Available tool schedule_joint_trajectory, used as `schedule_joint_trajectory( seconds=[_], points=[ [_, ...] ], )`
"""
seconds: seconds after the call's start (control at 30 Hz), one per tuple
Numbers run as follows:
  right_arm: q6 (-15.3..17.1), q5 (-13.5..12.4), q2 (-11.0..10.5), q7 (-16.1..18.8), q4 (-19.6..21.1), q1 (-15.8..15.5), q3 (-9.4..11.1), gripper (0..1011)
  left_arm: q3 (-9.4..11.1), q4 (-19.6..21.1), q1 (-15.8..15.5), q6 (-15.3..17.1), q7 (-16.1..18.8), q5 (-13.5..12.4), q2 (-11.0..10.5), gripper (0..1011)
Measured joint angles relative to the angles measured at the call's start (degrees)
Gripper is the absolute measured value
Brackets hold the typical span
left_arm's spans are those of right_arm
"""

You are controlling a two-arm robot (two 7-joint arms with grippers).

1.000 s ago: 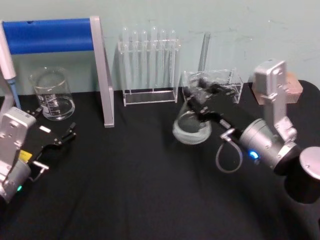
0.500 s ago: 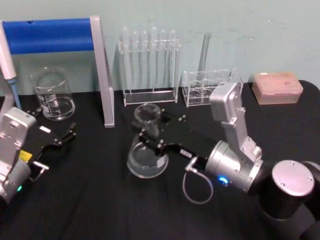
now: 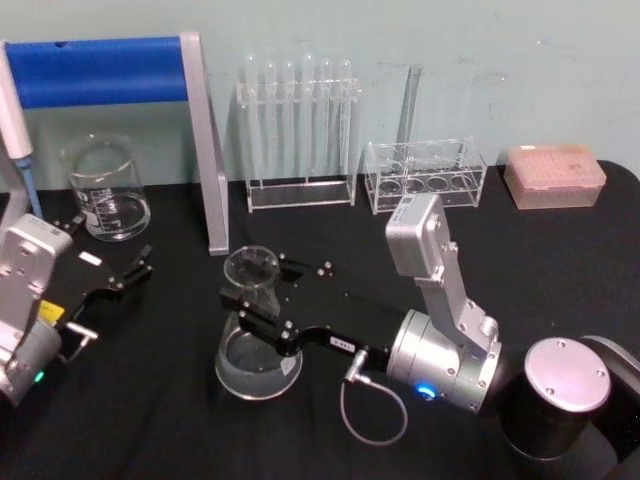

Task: Grasp the erlenmeyer flask with one hand, shake it three times, then place it back.

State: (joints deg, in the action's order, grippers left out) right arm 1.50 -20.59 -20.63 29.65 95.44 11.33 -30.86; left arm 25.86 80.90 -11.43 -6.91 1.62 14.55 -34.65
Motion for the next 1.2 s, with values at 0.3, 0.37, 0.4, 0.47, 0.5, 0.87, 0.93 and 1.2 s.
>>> schedule_joint_trajectory(
  seconds=[0.3, 0.37, 0.4, 0.47, 0.5, 0.87, 0.93, 1.2],
  points=[
    [-0.22, -0.49, -0.56, -0.69, -0.19, 0.48, -0.64, 450, 0.00, 0.00, 0.00, 0.00, 0.00, 0.00, 0.00, 1001],
    [-0.31, -0.46, -0.58, -1.35, -0.59, 0.67, -0.27, 450, 0.00, 0.00, 0.00, 0.00, 0.00, 0.00, 0.00, 1001],
    [-0.33, -0.41, -0.60, -1.64, -0.73, 0.74, -0.09, 450, 0.00, 0.00, 0.00, 0.00, 0.00, 0.00, 0.00, 1001],
    [-0.43, -0.24, -0.62, -2.23, -1.02, 0.87, 0.26, 450, 0.00, 0.00, 0.00, 0.00, 0.00, 0.00, 0.00, 1001],
    [-0.52, -0.08, -0.63, -2.81, -1.29, 0.99, 0.67, 450, 0.00, 0.00, 0.00, 0.00, 0.00, 0.00, 0.00, 1001],
    [-0.87, 1.18, -0.60, -8.03, -3.68, 1.61, 6.29, 450, 0.00, 0.00, 0.00, 0.00, 0.00, 0.00, 0.00, 1001],
    [-0.87, 1.29, -0.59, -8.76, -4.03, 1.62, 7.20, 450, 0.00, 0.00, 0.00, 0.00, 0.00, 0.00, 0.00, 1001],
    [-0.88, 1.89, -0.54, -12.30, -5.29, 1.17, 12.58, 450, 0.00, 0.00, 0.00, 0.00, 0.00, 0.00, 0.00, 1001]
  ],
)
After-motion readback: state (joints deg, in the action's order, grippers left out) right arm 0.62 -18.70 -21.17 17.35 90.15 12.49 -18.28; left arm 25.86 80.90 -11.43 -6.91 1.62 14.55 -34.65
